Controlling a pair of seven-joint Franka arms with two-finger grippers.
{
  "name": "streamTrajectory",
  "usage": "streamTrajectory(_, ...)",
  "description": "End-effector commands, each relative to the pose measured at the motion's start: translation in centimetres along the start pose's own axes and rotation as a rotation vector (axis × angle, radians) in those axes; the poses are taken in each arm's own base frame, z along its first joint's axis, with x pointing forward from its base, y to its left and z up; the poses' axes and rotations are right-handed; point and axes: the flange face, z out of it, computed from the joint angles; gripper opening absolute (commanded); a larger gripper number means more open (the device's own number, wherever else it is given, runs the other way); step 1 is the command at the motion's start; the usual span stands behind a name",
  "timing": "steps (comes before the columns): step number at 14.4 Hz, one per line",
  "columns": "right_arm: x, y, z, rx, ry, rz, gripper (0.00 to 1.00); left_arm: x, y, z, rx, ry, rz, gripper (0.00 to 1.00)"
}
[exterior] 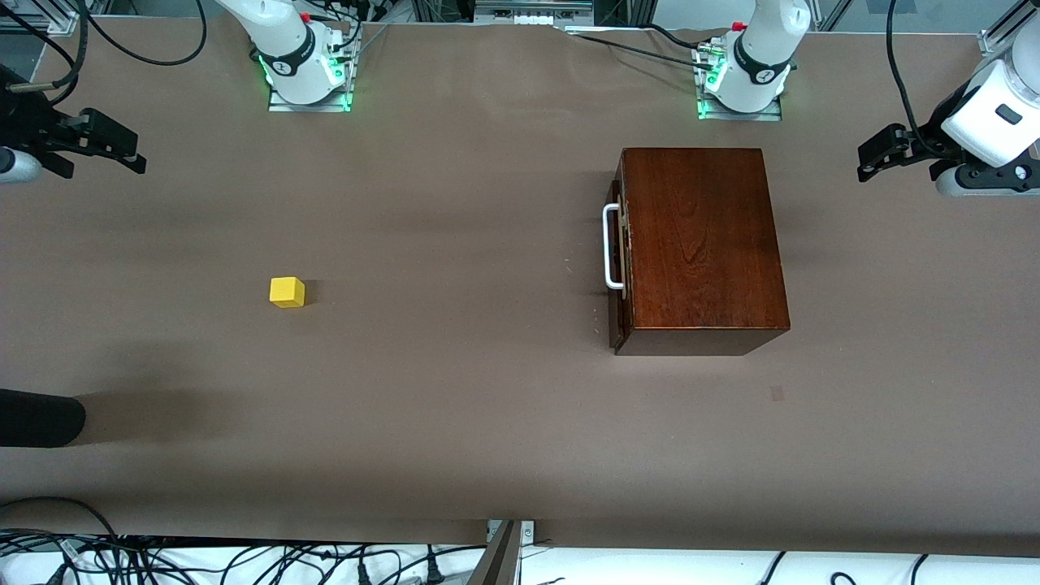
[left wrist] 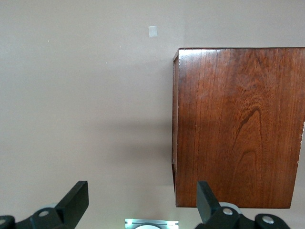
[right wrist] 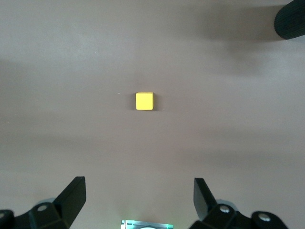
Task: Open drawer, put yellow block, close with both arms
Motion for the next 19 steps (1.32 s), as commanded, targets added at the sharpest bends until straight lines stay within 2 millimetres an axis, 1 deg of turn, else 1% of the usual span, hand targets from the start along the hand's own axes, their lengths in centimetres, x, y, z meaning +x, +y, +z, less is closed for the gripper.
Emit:
streamTrajectory(1,-0.2,0.2,-0.6,0.019,-0.005,-0.014,1.0,-0.7,-0.3,-0.6,-0.013,0.013,0.019,1.0)
streamTrajectory(2,-0.1,0.4,-0.6,0.017,-0.005,-0.011,1.0,-1.2,-0.4,-1.1,-0.013,0.023,0.018,1.0)
streamTrajectory(3,-0.1,0.3,-0.6,0.017,-0.005,-0.012,1.0,-1.0,-0.3,-1.4,-0.013,0.028,0.019,1.0)
streamTrajectory(5,0.0,0.3,-0.5,0.017,-0.007,-0.015,1.0,-0.6,-0.4,-0.9,-0.013,0.019,0.016,1.0)
streamTrajectory(8,0.1,0.2,-0.4,0.009,-0.007,-0.016,1.0,-0.6,-0.3,-1.0,-0.013,0.021,0.013,1.0)
streamTrajectory(10,-0.3,0.4,-1.2,0.012,0.007,-0.014,1.0,-0.6,-0.3,-1.0,-0.013,0.022,0.013,1.0)
streamTrajectory(12,-0.3,0.4,-1.3,0.003,0.009,-0.013,1.0,-0.5,-0.3,-0.9,-0.012,0.021,0.012,1.0)
streamTrajectory(13,-0.3,0.3,-1.6,0.002,0.015,-0.015,1.0,-0.4,0.0,-0.8,-0.014,0.017,0.012,1.0)
streamTrajectory(14,-0.2,0.2,-1.7,0.003,0.018,-0.016,1.0,-0.4,0.3,-1.3,-0.015,0.026,0.015,1.0)
streamTrajectory(16,-0.2,0.2,-1.9,0.009,0.025,-0.008,1.0,0.0,0.5,-1.5,-0.016,0.03,0.018,1.0)
streamTrajectory(19,0.1,0.3,-1.6,0.012,0.025,0.003,1.0,0.1,1.0,-1.3,-0.014,0.025,0.025,1.0)
